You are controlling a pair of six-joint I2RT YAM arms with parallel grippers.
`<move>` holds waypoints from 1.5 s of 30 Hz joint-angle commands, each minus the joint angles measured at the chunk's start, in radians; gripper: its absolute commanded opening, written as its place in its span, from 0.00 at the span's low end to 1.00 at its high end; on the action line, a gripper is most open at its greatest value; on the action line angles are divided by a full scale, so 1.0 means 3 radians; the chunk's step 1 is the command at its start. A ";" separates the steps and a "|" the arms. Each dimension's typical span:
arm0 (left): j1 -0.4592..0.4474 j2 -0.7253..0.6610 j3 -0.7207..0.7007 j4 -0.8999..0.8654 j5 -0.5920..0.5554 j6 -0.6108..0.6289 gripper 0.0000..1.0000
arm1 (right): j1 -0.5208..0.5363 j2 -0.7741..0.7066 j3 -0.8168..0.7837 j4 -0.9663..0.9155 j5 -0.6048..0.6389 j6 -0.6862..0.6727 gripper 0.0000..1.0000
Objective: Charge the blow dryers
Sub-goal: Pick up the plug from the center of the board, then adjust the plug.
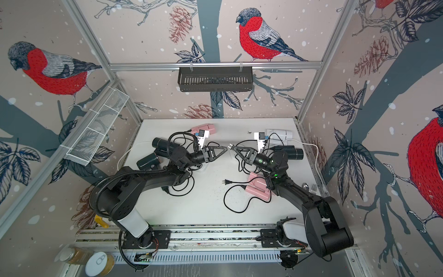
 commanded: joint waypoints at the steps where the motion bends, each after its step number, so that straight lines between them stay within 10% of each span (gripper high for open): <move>1: 0.0020 -0.0177 0.0065 -0.0643 -0.0104 0.0413 0.39 | -0.0126 -0.0235 0.0291 -0.1146 0.0145 -0.0833 0.07; 7: 0.0044 -0.0443 0.0131 -0.1362 -0.0253 0.0851 0.77 | -0.0385 -0.0320 0.1068 -0.2775 0.0553 -0.1834 0.07; 15: 0.0043 -0.0722 0.0043 -0.1892 -0.0461 0.1143 0.99 | -0.0410 0.0288 0.2232 -0.3883 0.1552 -0.2805 0.06; 22: 0.0043 -0.0909 -0.0017 -0.2205 -0.0612 0.1334 0.98 | -0.0335 0.1078 0.3166 -0.3918 0.1624 -0.2909 0.06; 28: 0.0062 -0.0941 -0.0060 -0.2227 -0.0623 0.1281 0.78 | 0.0033 0.1541 0.3794 -0.3919 0.1412 -0.2890 0.05; 37: 0.0156 -0.0980 -0.0060 -0.1704 -0.0399 0.1020 0.68 | 0.0236 0.0969 0.2470 -0.2399 0.1015 -0.1948 0.07; 45: 0.0089 -0.0562 -0.0070 -0.0814 -0.0230 0.0710 0.78 | 0.0278 0.0535 0.1328 -0.0816 0.0803 -0.0735 0.07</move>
